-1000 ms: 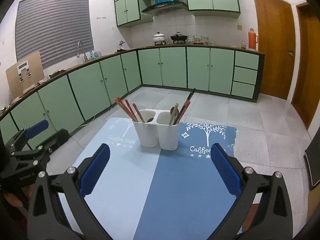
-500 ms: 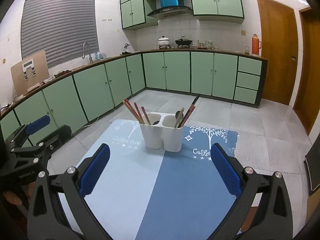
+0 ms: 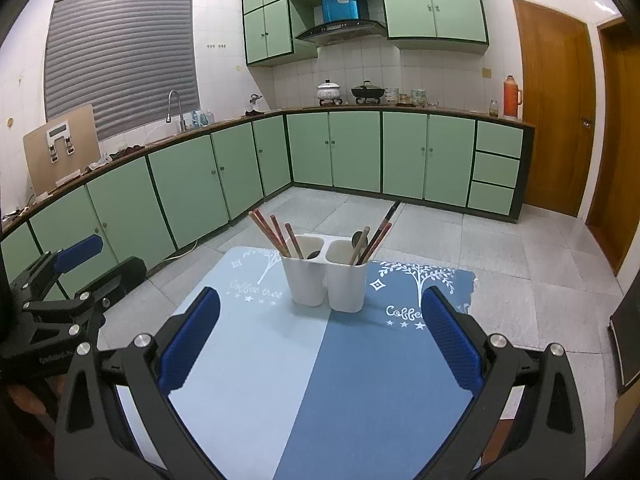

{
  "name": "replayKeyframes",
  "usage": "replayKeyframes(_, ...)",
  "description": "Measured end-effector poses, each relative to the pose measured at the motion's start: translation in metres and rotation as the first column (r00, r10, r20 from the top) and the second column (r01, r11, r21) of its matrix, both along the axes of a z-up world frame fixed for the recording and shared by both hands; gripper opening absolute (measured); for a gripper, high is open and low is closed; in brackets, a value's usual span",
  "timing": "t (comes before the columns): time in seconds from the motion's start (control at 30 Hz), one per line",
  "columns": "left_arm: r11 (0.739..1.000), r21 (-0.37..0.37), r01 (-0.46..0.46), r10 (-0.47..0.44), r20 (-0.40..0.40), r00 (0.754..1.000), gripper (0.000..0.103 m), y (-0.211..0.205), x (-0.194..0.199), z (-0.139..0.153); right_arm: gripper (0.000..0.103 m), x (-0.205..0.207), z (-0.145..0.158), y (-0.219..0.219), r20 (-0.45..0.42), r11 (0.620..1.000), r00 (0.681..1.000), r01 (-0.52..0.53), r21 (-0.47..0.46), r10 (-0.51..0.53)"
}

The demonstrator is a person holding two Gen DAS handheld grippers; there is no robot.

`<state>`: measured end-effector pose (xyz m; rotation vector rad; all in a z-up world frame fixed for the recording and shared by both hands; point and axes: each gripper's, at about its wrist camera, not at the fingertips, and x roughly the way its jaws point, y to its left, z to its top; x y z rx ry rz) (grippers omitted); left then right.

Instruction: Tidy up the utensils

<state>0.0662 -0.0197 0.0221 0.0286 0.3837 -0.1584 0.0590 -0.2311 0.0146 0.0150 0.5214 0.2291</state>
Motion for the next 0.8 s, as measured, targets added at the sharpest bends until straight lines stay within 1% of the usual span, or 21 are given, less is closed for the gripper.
replayKeyframes(0.8,1.000,-0.003,-0.003,0.003,0.002,1.000,0.097,0.0014,-0.0009,0.0002,0.098,0.0006,0.0060,0.0017,0.012,1.000,1.000,-0.002,-0.005,0.002)
